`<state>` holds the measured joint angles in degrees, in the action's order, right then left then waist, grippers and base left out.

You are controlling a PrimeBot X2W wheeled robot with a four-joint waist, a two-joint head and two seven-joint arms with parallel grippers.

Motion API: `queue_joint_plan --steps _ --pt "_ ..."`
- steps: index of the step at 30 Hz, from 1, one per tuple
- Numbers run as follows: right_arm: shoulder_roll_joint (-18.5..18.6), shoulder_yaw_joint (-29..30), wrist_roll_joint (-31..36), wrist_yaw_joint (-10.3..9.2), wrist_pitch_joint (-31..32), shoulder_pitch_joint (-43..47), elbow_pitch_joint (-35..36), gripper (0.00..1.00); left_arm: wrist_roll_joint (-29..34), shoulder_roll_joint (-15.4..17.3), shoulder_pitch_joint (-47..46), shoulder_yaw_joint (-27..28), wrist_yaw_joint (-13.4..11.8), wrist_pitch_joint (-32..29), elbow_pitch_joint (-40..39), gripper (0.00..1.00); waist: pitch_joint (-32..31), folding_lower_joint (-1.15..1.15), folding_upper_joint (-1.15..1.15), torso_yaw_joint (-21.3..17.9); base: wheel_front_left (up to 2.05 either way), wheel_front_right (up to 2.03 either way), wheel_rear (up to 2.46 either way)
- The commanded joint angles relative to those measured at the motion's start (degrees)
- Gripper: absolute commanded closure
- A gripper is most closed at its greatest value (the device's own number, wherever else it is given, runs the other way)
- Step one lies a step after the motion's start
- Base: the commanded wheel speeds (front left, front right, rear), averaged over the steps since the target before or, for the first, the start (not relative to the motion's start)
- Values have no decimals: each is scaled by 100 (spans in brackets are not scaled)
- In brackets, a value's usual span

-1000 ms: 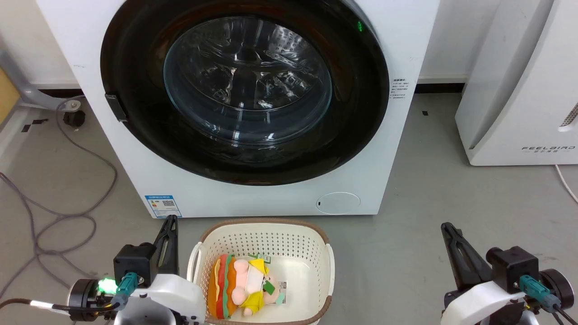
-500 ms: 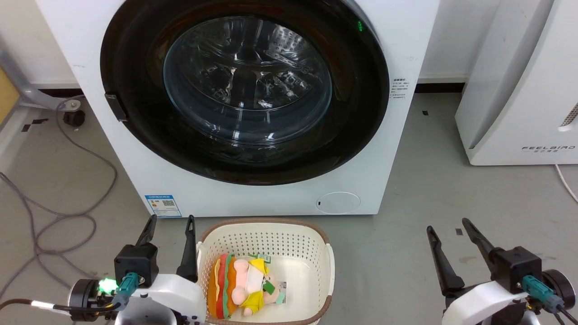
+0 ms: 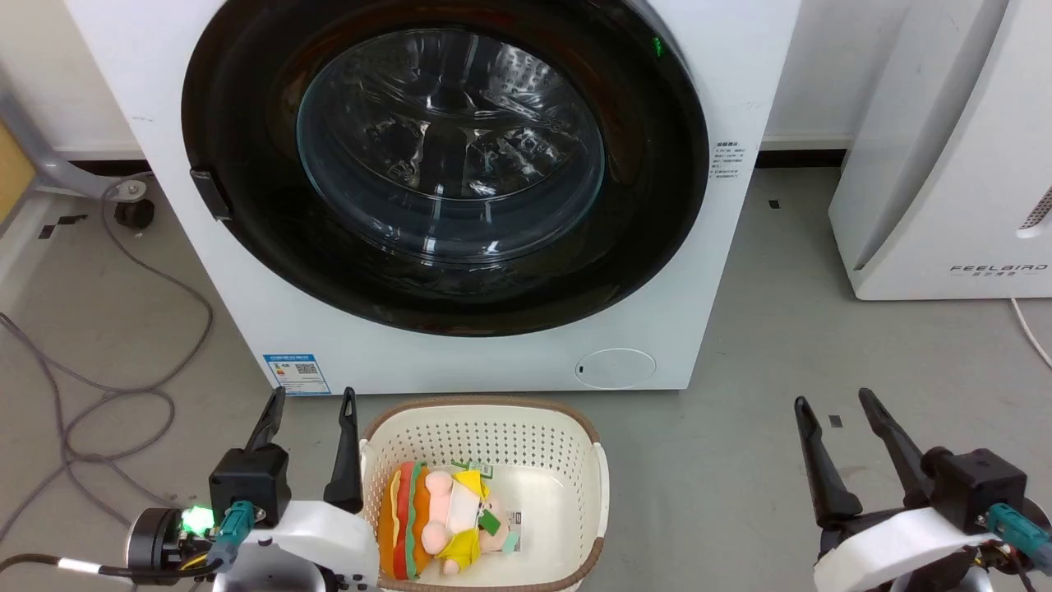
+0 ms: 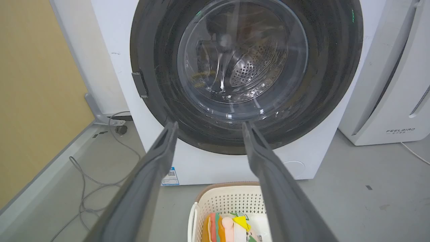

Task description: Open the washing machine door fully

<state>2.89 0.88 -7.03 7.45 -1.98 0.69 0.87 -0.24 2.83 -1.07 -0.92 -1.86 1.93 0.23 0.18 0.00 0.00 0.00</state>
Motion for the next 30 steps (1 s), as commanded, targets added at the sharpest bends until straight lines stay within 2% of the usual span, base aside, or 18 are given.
queue_joint_plan --steps 1,2,3,4,5,17,24,30 --pt "0 9 -150 1 -55 -7 48 0 -48 2 -1 -9 -42 59 -29 0 1 0 0 1 0 0 0" --pt "0 8 -224 1 -67 -8 48 0 -51 2 -1 -14 -51 71 -31 0 2 0 0 2 0 0 0" --pt "0 6 -312 1 -79 -10 47 31 -54 2 -1 -19 -60 83 -33 0 3 0 0 3 0 0 0" --pt "0 7 -410 1 -91 -11 47 76 -57 2 -2 -24 -69 95 -34 0 4 0 0 5 0 0 0" --pt "0 7 -528 1 -103 -12 44 100 -60 2 -1 -29 -78 107 -35 0 5 0 0 6 0 0 0" --pt "-1 -148 -2566 1 -223 -30 119 100 -92 2 8 -74 -180 251 -51 0 18 0 0 17 0 0 0" --pt "-1 -16 -4063 1 37 -68 -1 100 -104 2 0 -99 -234 334 -73 0 43 0 0 32 0 0 0" --pt "-1 148 -4913 1 249 -271 -308 100 -106 3 -38 -114 -268 406 -96 0 109 0 0 66 0 0 0"
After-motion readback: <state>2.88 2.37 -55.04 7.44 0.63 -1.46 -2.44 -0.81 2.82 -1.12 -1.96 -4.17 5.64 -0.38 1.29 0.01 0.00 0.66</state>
